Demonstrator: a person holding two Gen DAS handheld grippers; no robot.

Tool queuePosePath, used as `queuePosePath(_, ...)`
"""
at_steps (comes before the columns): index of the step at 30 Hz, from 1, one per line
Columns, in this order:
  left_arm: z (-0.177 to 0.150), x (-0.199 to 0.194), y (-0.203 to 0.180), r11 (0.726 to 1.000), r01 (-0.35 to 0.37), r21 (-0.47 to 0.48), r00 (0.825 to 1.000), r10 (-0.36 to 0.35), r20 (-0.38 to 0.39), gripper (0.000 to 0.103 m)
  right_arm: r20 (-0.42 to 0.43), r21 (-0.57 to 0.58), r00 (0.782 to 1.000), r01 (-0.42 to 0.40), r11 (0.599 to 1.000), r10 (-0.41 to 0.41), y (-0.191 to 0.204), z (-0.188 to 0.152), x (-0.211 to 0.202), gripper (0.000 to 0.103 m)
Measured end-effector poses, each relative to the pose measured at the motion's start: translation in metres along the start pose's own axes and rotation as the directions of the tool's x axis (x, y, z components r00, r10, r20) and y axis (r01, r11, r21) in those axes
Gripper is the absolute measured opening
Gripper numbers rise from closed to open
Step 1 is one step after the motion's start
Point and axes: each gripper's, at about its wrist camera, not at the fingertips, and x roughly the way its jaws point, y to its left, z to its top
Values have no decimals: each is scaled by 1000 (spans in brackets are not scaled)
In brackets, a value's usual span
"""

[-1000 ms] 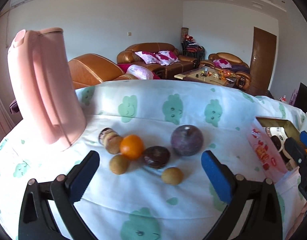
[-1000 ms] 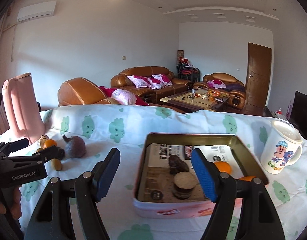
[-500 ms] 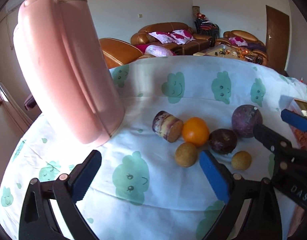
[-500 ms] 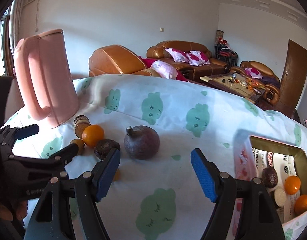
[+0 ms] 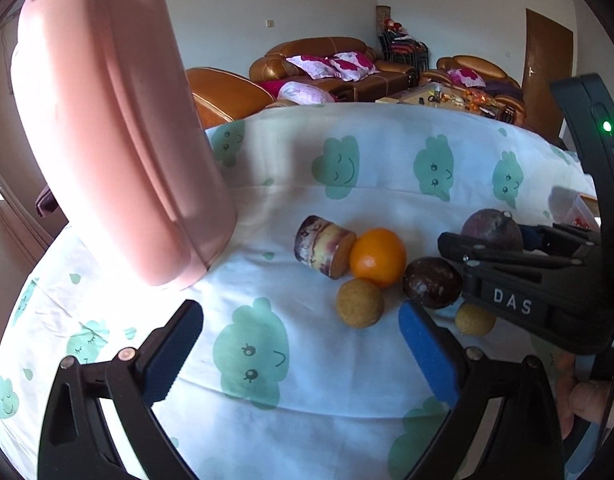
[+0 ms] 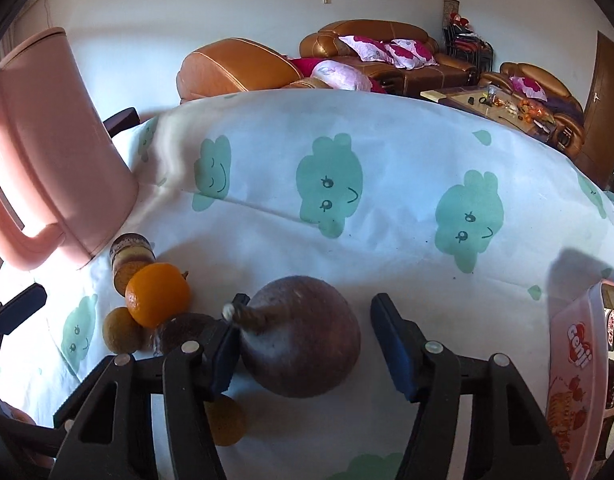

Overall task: Organize fruits
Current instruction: 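Grasp the purple fig with the right tool while the left tool grasps a small brown fruit, then carry the fig and brown fruit to the pink tin box and lower them in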

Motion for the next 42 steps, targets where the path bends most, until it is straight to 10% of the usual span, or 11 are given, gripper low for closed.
queuePosePath(7, -1, 11, -1, 999, 41, -14, 999, -41, -19, 92, 69, 88, 998, -23, 996, 17, -17, -12, -19, 52)
queuePosePath(16, 5, 24, -6, 995, 102, -24, 993, -103, -62, 29, 189, 125, 982, 4, 992, -28, -17, -26, -52, 52)
queuePosePath(22, 2, -3, 2, 991, 121, -53, 990, -117, 76, 29, 254, 104, 967, 10, 995, -36, -16, -42, -78, 52)
queuePosePath(31, -4, -44, -10, 988, 144, -56, 941, -119, 316, 29, 373, 41, 918, 131, 990, -137, -16, -65, -118, 52)
queuePosePath(42, -17, -76, -52, 938, 336, 86, 860, -343, 378, 29, 408, 55, 891, 194, 980, -199, -56, -95, -154, 52)
